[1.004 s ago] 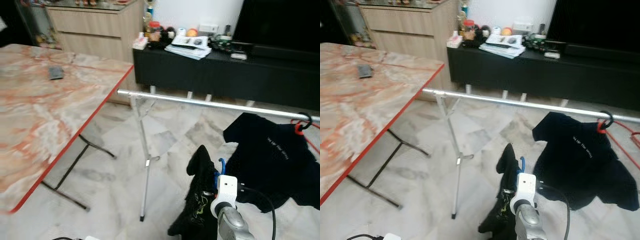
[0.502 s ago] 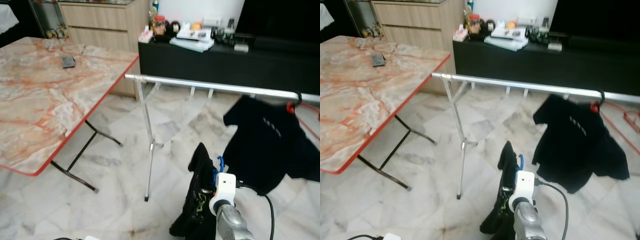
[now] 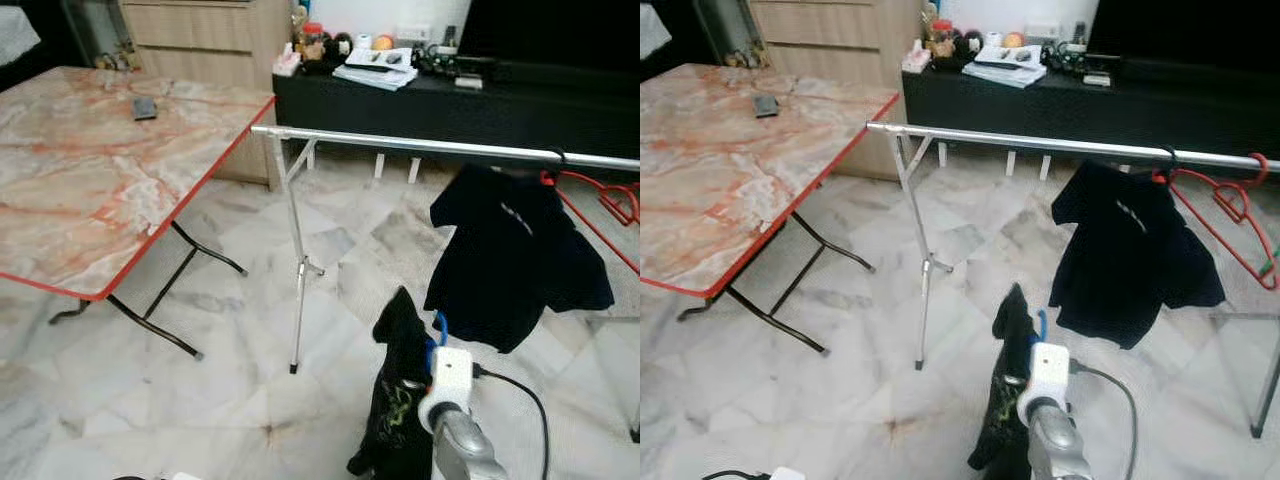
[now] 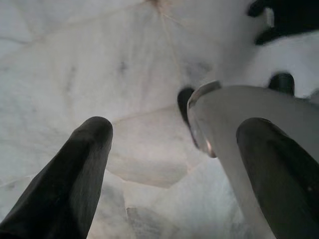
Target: Hang hanger
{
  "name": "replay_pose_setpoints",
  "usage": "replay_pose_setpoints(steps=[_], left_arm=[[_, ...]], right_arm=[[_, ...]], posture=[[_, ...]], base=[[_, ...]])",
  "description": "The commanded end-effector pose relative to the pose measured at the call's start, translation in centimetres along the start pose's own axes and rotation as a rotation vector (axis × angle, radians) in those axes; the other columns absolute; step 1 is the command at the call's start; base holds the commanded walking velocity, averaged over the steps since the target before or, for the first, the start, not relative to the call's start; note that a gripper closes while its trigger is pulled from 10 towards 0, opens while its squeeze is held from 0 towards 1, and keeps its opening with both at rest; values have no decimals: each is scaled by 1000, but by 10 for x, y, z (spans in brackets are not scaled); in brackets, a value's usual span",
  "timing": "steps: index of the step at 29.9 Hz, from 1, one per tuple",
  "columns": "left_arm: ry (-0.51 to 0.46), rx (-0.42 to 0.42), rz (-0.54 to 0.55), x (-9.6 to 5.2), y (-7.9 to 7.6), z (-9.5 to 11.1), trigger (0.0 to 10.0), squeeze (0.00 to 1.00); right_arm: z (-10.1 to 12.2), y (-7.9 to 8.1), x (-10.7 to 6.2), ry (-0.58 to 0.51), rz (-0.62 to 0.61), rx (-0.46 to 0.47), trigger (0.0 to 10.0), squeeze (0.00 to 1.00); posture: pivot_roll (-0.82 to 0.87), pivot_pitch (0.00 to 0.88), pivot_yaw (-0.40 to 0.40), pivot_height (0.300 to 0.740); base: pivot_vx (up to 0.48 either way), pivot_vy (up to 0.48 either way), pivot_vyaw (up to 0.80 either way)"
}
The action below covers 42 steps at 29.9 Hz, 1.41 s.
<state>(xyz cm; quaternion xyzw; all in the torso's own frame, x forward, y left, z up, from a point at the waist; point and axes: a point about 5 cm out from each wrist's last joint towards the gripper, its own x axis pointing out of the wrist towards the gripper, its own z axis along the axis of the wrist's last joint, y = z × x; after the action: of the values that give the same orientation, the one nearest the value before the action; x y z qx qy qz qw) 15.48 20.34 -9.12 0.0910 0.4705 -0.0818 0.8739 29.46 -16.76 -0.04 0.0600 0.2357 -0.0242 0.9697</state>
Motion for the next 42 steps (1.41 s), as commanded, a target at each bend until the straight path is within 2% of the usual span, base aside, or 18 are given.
replay_pose_setpoints(steps=[1, 9, 32, 33, 34, 35, 37, 40, 42], left_arm=[[77, 7, -21, -4, -3, -20, 10000, 0], [76, 5, -19, -4, -3, -20, 10000, 0], [69, -4, -8, -4, -3, -20, 10000, 0], [69, -3, -7, -4, -3, -20, 10000, 0], [66, 7, -2, -4, -3, -19, 10000, 0], [66, 7, -2, -4, -3, -19, 10000, 0], [47, 40, -1, -4, -2, -17, 10000, 0], [16, 101, 3, -4, -2, -12, 10000, 0], [6, 111, 7, -4, -2, -11, 10000, 0]], right_arm=[[7, 6, 2, -26, 12, 0, 10000, 0], [7, 6, 2, -26, 10, -2, 10000, 0], [10, 2, 3, -28, 5, -20, 10000, 0], [10, 2, 3, -26, 8, -28, 10000, 0], [12, 2, 4, -15, 22, -89, 10000, 0], [12, 2, 4, -15, 22, -89, 10000, 0], [17, 2, 6, -8, 55, -221, 10000, 0], [25, 5, 9, -14, 113, -275, 10000, 0], [27, 6, 9, -14, 129, -290, 10000, 0]], posture=[[83, 87, -19, 740], [83, 87, -20, 740], [86, 85, -23, 740], [87, 84, -21, 740], [84, 83, -20, 740], [84, 83, -20, 740], [81, 83, -19, 740], [83, 84, -20, 740], [89, 83, -21, 740]], base=[[-296, 0, 0], [-285, 0, 0], [0, 0, 0], [0, 0, 0], [0, 0, 0], [0, 0, 0], [0, 0, 0], [0, 0, 0], [0, 0, 0]])
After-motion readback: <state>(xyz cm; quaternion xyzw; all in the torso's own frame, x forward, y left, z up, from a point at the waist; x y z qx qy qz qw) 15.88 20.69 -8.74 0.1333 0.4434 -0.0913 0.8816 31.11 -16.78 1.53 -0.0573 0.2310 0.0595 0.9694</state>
